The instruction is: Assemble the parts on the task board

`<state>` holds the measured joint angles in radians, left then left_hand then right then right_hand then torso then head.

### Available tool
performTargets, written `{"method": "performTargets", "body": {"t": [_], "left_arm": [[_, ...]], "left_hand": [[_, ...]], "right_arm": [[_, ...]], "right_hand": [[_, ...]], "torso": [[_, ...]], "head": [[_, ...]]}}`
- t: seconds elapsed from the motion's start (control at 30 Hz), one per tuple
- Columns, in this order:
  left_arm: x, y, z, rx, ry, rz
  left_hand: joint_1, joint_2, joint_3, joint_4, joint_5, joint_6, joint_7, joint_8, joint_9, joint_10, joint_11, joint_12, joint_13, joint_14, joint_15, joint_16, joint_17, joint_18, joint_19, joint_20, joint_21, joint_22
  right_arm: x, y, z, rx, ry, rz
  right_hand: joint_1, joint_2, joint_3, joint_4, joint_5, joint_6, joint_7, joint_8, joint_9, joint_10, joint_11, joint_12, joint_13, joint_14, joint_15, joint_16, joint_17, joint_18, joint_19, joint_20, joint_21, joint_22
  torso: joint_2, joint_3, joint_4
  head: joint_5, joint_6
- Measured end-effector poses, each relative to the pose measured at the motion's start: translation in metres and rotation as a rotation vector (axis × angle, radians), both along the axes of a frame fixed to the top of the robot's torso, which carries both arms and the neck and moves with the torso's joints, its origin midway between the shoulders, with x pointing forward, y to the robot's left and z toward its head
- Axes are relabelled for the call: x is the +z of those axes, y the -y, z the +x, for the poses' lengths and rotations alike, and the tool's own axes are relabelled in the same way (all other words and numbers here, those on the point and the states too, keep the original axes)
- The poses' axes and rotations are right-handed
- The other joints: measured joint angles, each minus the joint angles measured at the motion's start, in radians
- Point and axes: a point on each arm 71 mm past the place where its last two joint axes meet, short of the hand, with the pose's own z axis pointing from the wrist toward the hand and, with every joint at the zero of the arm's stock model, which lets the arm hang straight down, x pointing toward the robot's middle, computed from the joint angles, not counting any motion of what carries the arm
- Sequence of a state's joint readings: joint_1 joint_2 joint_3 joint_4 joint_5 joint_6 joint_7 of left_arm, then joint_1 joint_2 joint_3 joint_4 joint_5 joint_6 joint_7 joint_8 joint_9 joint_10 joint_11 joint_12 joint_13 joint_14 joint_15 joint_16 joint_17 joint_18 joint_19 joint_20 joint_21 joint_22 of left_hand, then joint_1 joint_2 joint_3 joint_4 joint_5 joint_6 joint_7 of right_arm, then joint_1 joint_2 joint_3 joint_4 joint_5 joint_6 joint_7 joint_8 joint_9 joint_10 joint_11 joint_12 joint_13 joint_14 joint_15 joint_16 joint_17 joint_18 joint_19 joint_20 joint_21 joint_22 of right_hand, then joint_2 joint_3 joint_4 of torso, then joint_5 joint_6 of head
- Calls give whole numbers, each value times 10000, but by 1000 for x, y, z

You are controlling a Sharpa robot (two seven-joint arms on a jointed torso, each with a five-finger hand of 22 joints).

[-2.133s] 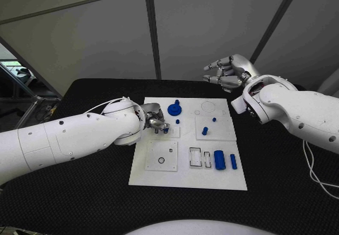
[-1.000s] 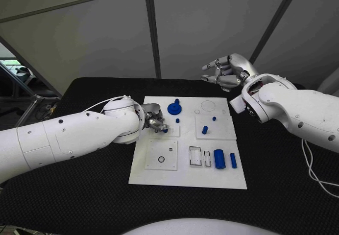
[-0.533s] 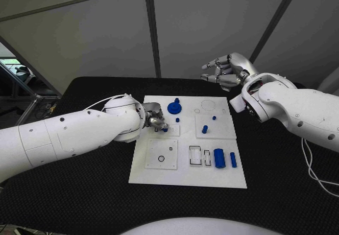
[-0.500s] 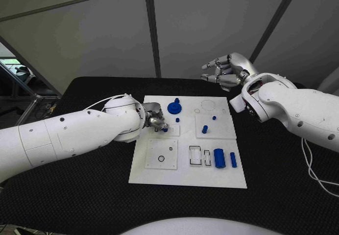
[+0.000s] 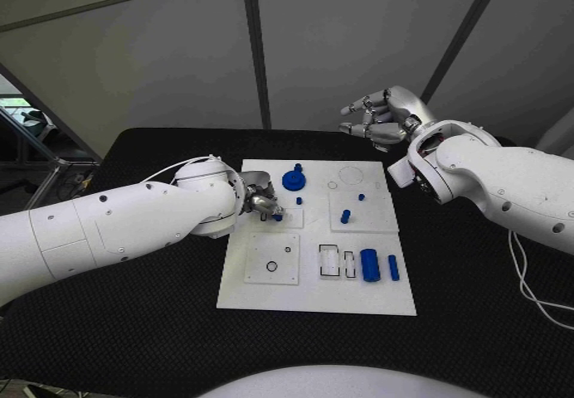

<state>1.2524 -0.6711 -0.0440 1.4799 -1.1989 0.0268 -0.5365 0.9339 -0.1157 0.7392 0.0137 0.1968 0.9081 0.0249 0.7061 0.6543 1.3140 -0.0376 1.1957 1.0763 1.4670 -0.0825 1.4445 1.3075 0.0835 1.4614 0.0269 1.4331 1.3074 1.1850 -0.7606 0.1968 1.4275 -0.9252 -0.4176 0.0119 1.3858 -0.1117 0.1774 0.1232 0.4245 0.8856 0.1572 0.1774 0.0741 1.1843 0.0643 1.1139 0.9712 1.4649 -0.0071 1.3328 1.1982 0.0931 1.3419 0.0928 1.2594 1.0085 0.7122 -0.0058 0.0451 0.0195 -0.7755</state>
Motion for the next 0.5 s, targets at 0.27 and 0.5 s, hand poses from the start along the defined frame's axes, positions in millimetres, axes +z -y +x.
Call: {"method": "performTargets", "body": {"t": [0.27, 0.5], "left_arm": [[0, 0, 1, 23, -44, -20], [0, 0, 2, 38, -77, -33]], "left_hand": [[-171, -66, 85, -257, -13, 159, -19, -4, -78, 126, -55, 115, 134, 1, -68, 0, 0, 0, 36, -36, 38, 0], [-274, -65, 49, -324, -13, 196, -54, -4, -125, 162, -87, 202, 203, 1, -68, 0, 0, 1, 36, -36, 77, 0]], "right_arm": [[0, 1, 0, -35, -19, -10], [0, 1, 1, -48, -30, -13]], "right_hand": [[-43, 43, 0, 0, -1, 0, 0, -2, -1, 0, 1, 0, 1, 0, 0, 0, 1, 0, 0, 0, -51, -14], [-43, 43, 0, 0, -2, 0, 0, -3, 0, 0, 0, 0, -9, 0, 0, 0, -10, 0, 0, 0, -51, -32]], "torso": [[-1, 0, 0], [-6, 0, 0]], "head": [[8, -35], [-9, -48]]}}
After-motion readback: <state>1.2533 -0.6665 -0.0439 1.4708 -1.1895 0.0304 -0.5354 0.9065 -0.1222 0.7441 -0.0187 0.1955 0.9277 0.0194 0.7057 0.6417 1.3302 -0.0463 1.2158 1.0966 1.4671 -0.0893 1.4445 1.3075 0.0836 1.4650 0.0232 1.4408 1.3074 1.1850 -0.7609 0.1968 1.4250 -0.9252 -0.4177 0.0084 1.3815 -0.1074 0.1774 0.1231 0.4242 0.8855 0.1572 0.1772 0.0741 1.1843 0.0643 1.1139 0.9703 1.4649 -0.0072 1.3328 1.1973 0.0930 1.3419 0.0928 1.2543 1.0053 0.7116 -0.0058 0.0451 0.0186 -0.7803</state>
